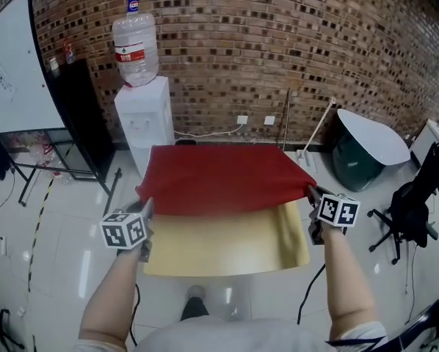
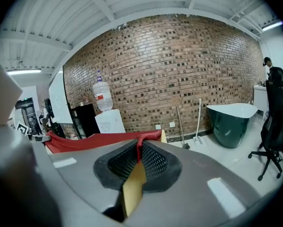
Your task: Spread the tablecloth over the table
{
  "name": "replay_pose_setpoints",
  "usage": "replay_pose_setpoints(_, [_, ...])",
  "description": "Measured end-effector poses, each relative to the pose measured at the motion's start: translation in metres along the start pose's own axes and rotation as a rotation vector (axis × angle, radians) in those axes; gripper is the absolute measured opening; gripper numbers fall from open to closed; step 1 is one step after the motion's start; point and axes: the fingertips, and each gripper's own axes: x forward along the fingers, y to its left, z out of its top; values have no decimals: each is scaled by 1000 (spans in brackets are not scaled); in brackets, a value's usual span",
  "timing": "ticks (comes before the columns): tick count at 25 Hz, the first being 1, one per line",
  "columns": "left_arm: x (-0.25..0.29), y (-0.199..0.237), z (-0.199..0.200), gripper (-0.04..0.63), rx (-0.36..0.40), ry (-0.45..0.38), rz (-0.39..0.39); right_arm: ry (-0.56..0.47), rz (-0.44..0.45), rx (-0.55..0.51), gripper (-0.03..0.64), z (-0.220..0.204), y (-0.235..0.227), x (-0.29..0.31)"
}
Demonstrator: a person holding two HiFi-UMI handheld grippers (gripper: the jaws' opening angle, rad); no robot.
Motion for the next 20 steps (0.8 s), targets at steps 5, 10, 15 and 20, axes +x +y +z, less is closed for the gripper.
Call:
replay_pose_setpoints(5, [-24, -12, -50, 18, -27, 47, 6, 35, -2, -11, 15, -51, -9, -31])
replay_pose_setpoints(10, [-40, -12, -93, 20, -67, 110, 14, 71, -8, 10, 17, -102, -10, -54])
replay_pose_setpoints(15, [-48, -9, -126, 20, -70, 167, 25, 97, -30, 37, 17, -146, -13, -69])
replay_pose_setpoints(20, [-53, -7, -147, 20, -92, 187, 42, 125, -40, 80, 18, -179, -18, -83])
